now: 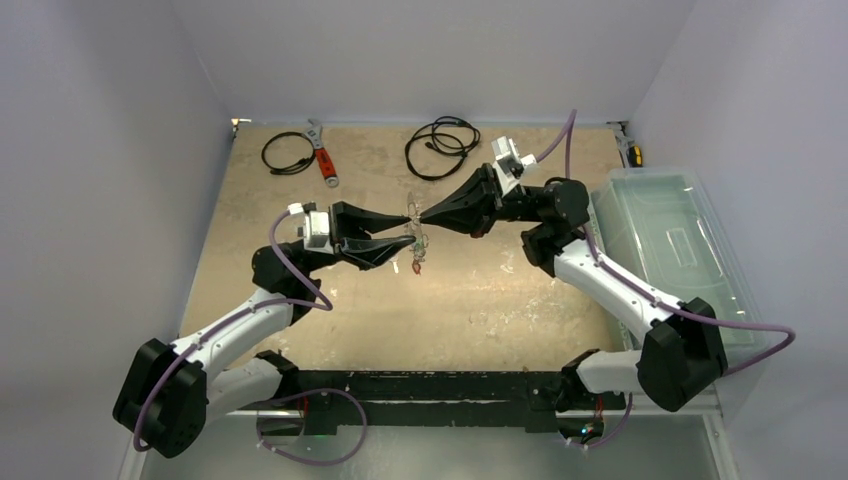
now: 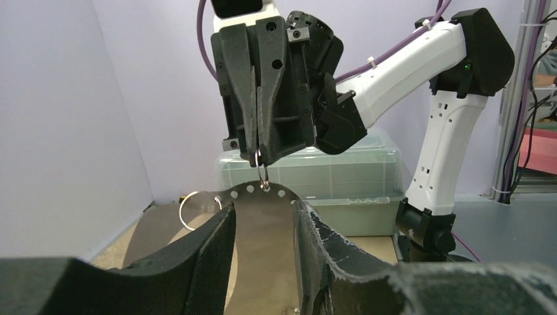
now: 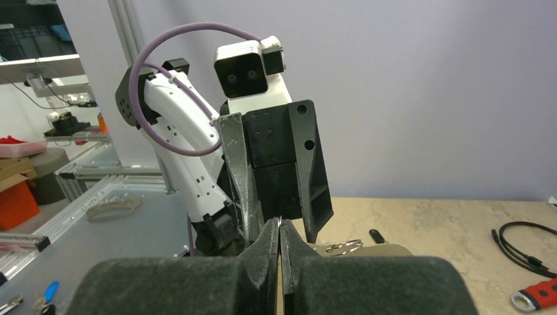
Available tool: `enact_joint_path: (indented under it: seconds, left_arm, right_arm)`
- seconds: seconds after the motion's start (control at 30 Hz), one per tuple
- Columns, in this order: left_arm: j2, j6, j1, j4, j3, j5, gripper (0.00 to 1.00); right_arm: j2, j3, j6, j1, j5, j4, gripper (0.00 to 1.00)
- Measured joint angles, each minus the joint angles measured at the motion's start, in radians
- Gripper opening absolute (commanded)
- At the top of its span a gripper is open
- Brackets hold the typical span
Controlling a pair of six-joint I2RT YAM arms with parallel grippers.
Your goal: Put the keys on the keyring
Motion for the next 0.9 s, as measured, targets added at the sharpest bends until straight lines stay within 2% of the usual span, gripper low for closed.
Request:
enact_joint_path:
  seconds: [0.47, 0.9]
  left_arm:
    - [0.007, -0.009, 0.0, 0.023, 0.0, 0.003, 0.3]
    - [0.014, -0.018, 0.0, 0.039, 0.0, 0.011, 0.31]
  right_arm:
    - [0.046, 0.0, 0.097, 0.016, -0.023, 0.132, 0.0]
    - [0.075, 0.0, 0.111, 0.03, -0.024, 0.153, 0.0]
